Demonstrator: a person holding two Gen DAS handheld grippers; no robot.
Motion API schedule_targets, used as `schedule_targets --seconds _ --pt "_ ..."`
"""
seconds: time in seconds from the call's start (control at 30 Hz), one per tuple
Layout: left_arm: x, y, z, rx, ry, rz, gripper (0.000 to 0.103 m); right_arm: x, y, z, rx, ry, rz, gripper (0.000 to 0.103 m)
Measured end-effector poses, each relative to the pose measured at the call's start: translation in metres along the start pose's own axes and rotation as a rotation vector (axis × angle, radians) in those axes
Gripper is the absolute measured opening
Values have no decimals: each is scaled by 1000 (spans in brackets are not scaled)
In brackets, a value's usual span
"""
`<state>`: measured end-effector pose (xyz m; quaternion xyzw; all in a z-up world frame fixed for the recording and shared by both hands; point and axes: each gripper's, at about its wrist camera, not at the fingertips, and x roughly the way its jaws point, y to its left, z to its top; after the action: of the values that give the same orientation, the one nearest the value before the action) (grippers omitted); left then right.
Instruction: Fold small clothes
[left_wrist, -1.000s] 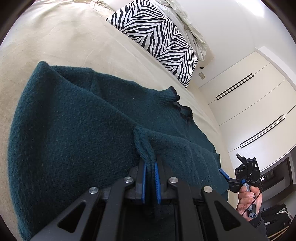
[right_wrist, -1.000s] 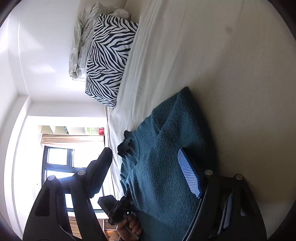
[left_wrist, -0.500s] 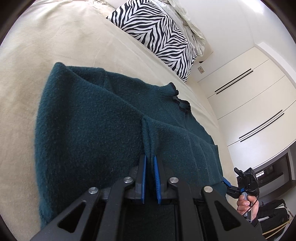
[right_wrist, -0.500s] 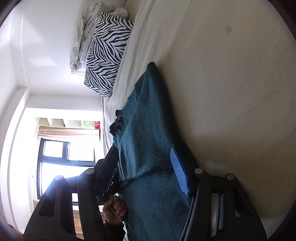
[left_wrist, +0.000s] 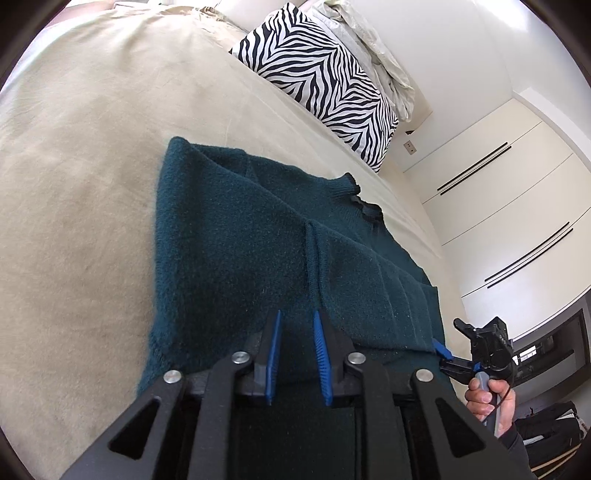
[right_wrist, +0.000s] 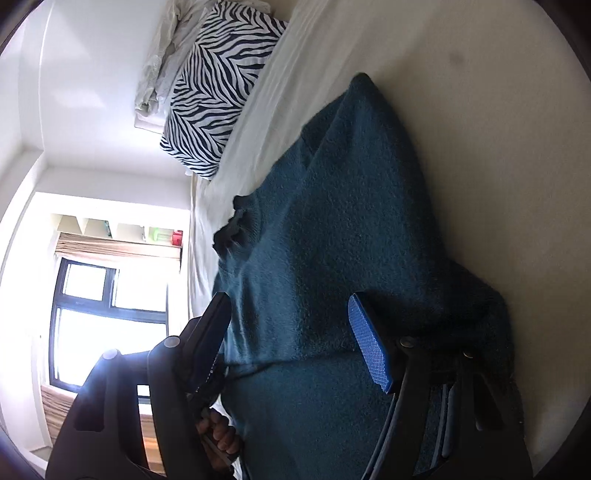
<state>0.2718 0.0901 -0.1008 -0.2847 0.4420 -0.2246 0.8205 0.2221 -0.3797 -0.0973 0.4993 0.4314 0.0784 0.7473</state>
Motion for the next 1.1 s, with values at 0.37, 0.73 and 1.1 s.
schedule_targets --seconds 0.37,0.73,1.1 --pt "-133 48 -96 -117 -61 79 59 -103 1 -82 -98 -82 -83 62" --pt "-153 8 -144 -72 -29 53 61 -185 -15 -203 -170 -132 -184 62" --pt "-174 3 -214 -92 89 100 63 -262 -58 -248 -130 -169 -345 71"
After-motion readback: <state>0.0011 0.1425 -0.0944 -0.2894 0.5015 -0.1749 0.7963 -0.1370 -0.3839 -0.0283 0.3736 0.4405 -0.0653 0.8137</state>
